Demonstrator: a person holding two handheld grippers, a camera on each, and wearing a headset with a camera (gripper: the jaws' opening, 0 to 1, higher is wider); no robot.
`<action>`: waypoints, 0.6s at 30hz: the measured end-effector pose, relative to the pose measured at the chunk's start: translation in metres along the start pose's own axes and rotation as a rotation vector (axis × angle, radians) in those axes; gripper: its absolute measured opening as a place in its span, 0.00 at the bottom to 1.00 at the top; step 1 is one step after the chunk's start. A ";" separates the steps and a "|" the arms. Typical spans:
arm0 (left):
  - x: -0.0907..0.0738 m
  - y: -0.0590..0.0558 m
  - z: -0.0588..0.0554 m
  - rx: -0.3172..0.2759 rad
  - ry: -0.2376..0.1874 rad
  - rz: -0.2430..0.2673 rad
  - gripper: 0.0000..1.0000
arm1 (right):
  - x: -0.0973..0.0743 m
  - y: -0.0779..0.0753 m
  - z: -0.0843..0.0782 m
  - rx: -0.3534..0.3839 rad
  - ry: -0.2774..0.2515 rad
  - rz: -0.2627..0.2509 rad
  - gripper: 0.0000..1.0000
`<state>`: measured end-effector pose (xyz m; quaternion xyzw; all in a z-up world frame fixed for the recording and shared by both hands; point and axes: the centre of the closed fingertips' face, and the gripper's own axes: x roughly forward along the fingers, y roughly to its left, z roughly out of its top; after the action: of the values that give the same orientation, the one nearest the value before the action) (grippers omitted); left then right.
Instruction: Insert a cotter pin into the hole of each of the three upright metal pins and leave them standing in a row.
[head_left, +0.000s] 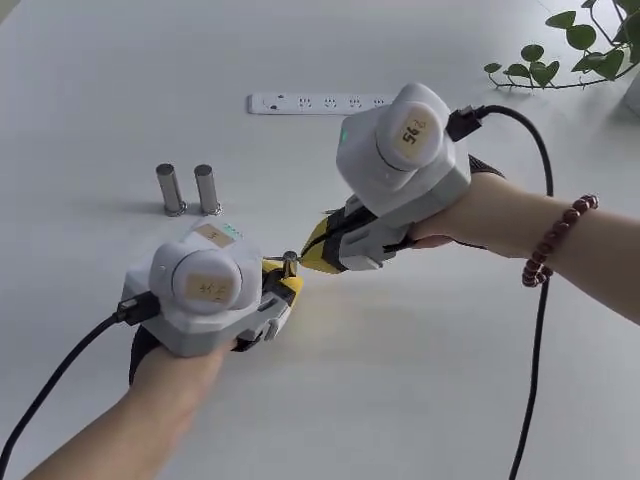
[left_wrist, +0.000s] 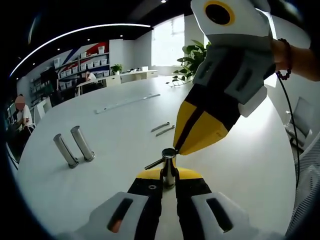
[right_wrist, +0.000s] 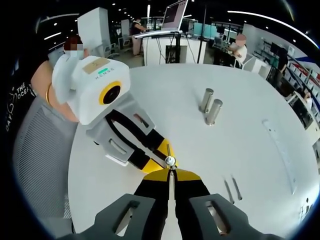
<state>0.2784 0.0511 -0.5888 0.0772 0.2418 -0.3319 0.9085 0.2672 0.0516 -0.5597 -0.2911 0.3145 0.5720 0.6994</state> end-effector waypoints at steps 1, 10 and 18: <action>0.000 0.000 0.000 0.003 0.001 0.001 0.07 | 0.000 0.000 0.000 0.004 -0.002 -0.001 0.00; 0.000 0.001 0.000 -0.013 0.005 -0.010 0.07 | 0.000 -0.001 0.001 0.014 -0.009 -0.006 0.00; -0.007 0.011 0.004 -0.001 0.001 0.016 0.06 | 0.002 -0.004 0.012 0.008 -0.029 -0.010 0.00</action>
<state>0.2827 0.0625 -0.5822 0.0789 0.2415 -0.3245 0.9111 0.2725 0.0617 -0.5533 -0.2815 0.3054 0.5713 0.7079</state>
